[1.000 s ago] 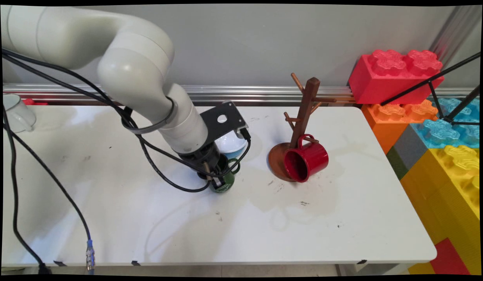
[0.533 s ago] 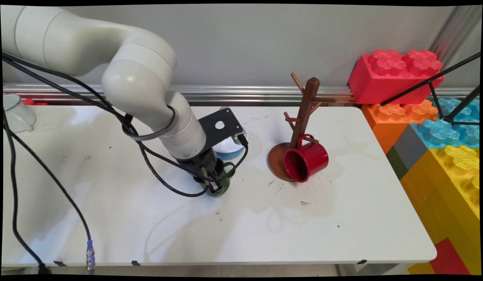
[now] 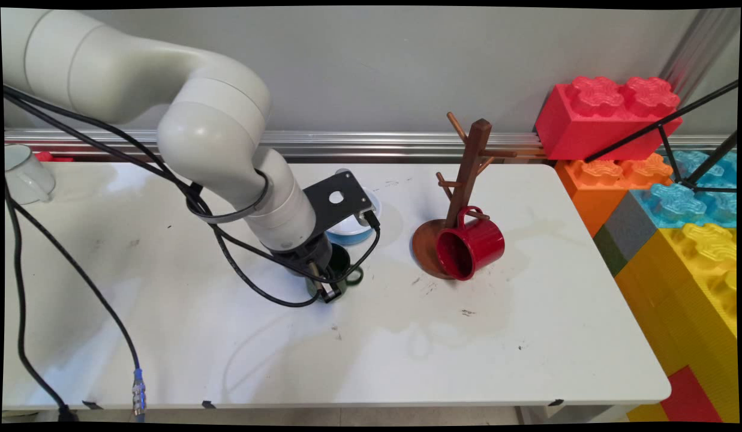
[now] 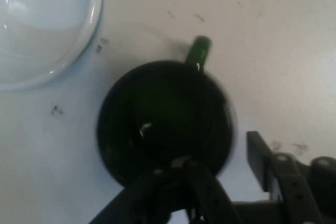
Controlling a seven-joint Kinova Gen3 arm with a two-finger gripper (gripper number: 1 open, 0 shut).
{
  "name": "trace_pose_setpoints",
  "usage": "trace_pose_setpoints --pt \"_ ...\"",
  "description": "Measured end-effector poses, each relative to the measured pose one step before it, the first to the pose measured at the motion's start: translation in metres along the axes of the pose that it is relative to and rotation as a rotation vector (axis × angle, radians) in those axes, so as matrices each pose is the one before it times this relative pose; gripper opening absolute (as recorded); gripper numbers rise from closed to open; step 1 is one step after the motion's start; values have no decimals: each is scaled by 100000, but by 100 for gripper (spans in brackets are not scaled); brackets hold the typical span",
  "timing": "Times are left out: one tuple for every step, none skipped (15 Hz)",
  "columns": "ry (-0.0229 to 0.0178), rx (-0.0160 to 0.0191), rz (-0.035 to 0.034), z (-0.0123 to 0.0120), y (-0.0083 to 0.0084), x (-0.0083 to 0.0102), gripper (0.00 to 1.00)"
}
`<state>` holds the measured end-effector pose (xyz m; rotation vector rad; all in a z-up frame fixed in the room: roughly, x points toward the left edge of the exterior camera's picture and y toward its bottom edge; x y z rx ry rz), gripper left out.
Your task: Place the picked object on the table
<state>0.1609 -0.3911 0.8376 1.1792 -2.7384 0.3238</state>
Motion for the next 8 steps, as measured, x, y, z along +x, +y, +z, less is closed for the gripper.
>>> trace_pose_setpoints --pt "125 -140 -202 50 19 -41 100" --pt "197 -168 -157 67 13 -33 100" --pt "204 -181 -404 60 4 -29 100" --pt "254 -205 -463 49 -16 -13 100" --pt "178 -125 -311 32 -14 -11 100" --pt "348 -267 -478 46 -30 -11 100" --pt "472 -318 -590 46 -52 9 100" --pt "423 -262 -587 12 -76 -1 100"
